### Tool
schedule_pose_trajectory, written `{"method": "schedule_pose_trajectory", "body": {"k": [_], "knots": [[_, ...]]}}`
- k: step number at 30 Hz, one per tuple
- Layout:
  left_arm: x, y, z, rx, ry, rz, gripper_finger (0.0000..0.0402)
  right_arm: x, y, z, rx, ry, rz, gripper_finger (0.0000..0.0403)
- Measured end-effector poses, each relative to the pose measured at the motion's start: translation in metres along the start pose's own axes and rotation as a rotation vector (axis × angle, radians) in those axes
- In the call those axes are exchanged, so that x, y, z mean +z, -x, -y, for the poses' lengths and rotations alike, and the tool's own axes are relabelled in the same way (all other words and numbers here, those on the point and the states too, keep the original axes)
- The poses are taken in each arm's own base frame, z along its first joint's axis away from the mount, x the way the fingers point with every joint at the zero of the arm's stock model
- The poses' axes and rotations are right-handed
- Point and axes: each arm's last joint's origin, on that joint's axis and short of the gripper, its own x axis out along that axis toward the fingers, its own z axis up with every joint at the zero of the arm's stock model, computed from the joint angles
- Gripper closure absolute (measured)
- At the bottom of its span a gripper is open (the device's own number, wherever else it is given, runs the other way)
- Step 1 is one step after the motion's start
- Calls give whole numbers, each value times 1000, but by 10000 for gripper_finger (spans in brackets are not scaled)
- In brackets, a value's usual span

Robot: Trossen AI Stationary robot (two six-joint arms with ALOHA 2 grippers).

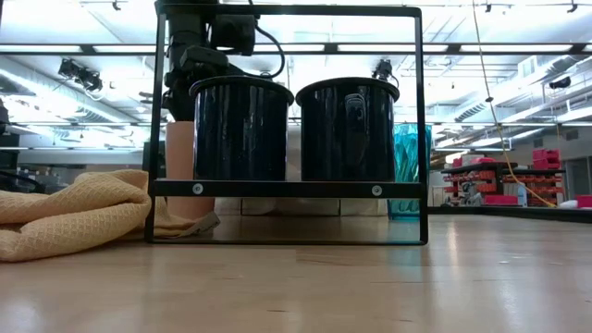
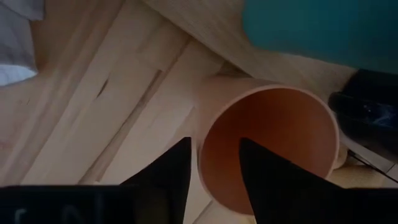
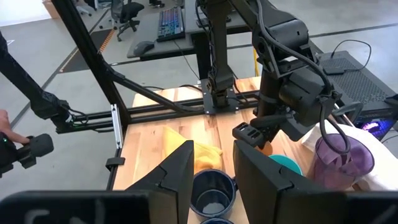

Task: Stack small to large cups/mugs on shelf
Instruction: Put the orange cup on the shelf

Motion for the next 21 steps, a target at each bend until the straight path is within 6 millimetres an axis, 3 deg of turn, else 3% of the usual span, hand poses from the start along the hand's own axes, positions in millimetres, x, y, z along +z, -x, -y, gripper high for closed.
{"method": "schedule_pose_trajectory", "body": {"k": [8, 16, 21], "knots": [[0, 0, -1, 31, -11, 9, 294, 0, 0, 0, 0, -7, 0, 284], [2, -3, -2, 46, -54, -7, 389, 0, 0, 0, 0, -7, 1, 284], [5, -17, -1, 18, -96, -95, 393, 1, 0, 0, 1, -9, 7, 284]]}}
